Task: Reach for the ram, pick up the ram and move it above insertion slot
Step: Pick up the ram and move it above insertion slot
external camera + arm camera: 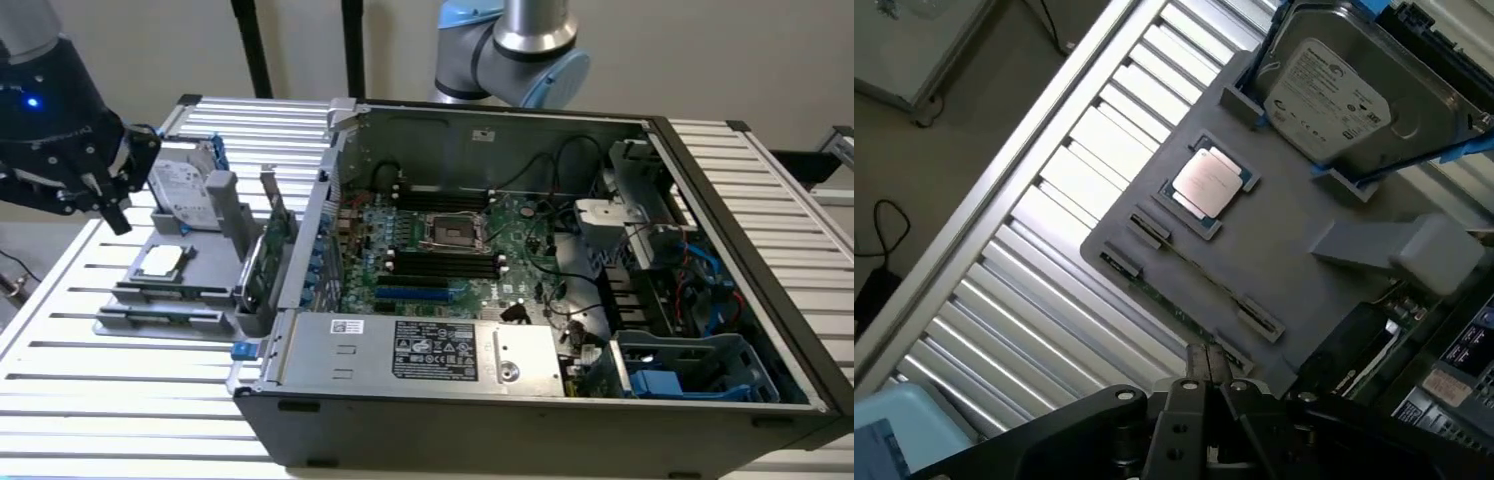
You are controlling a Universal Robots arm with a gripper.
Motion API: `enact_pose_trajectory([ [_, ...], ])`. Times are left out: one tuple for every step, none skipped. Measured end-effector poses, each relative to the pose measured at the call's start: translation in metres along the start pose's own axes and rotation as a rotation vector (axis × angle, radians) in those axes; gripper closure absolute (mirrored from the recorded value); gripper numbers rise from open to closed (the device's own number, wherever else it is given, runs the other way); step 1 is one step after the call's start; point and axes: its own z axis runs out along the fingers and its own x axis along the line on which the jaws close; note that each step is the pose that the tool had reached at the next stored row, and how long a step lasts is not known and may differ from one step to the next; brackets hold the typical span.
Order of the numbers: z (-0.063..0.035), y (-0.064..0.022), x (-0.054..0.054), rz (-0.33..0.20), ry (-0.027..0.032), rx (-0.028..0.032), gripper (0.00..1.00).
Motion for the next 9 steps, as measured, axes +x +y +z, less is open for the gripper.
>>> enact_pose_trajectory([
  [0.0000,0.0000,0.0000,-0.018,0.0007,0.0000,0.89],
  [0.0000,0.0000,0.0000,-0.036,0.0014,0.0001,0.89],
  [0.0000,0.0000,0.0000,-0.056,0.0022,0.0001,0.89],
  [0.0000,0.0000,0.0000,-0.074,0.0029,0.0002,0.89],
  [0.0000,0.0000,0.0000,-0.092,0.0035,0.0002,0.89],
  [0.0000,0.0000,0.0000,-0.110,0.0042,0.0003,0.89],
  [0.0000,0.0000,0.0000,-0.127,0.0049,0.0003,0.89],
  [0.0000,0.0000,0.0000,-0.146,0.0056,0.0003,0.89],
  [0.0000,0.0000,0.0000,-0.163,0.0063,0.0003,0.89],
])
